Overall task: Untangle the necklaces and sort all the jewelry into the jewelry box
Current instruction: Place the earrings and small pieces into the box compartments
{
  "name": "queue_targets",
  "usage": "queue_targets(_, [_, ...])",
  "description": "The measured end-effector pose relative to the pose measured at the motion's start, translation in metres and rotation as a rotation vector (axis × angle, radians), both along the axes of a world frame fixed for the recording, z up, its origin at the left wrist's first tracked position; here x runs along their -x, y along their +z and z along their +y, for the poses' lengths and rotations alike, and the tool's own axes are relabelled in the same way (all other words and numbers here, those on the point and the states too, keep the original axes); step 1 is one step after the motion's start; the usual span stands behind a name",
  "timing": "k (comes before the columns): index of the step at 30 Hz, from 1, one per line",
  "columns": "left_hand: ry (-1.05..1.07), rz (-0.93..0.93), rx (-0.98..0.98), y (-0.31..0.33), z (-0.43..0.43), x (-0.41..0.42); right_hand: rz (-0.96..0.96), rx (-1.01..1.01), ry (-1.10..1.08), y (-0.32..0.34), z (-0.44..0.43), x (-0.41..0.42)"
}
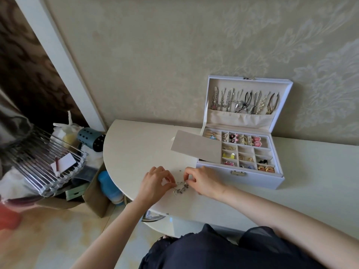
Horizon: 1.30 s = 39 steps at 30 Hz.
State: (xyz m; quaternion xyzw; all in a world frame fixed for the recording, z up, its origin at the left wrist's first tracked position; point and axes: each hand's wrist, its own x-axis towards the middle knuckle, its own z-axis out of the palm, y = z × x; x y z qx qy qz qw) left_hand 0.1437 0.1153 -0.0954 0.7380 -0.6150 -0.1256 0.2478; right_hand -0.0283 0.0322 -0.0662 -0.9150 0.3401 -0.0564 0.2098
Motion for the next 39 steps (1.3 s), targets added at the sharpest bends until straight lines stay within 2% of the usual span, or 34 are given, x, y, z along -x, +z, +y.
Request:
queue_targets(9, [-0.011,0.071,0.119,0.016,-0.006,0.004,-0.121,-0.037,-0.062,0.007,-0.002,0.013])
queue_targets(15, [-0.084,0.172,0.178,0.037,-0.026,0.024,-0.334,-0.290,-0.219,0.023,-0.010,0.047])
queue_targets(21, [-0.227,0.185,0.193,0.061,-0.073,0.072,-0.466,-0.238,-0.381,0.034,-0.032,0.087])
queue_targets(28, [-0.271,0.061,0.109,0.071,-0.141,0.124,-0.424,-0.077,-0.640,0.039,-0.082,0.116])
queue_targets(39, [-0.256,-0.013,-0.005,0.060,-0.185,0.143,-0.360,-0.026,-0.704,0.029,-0.107,0.128])
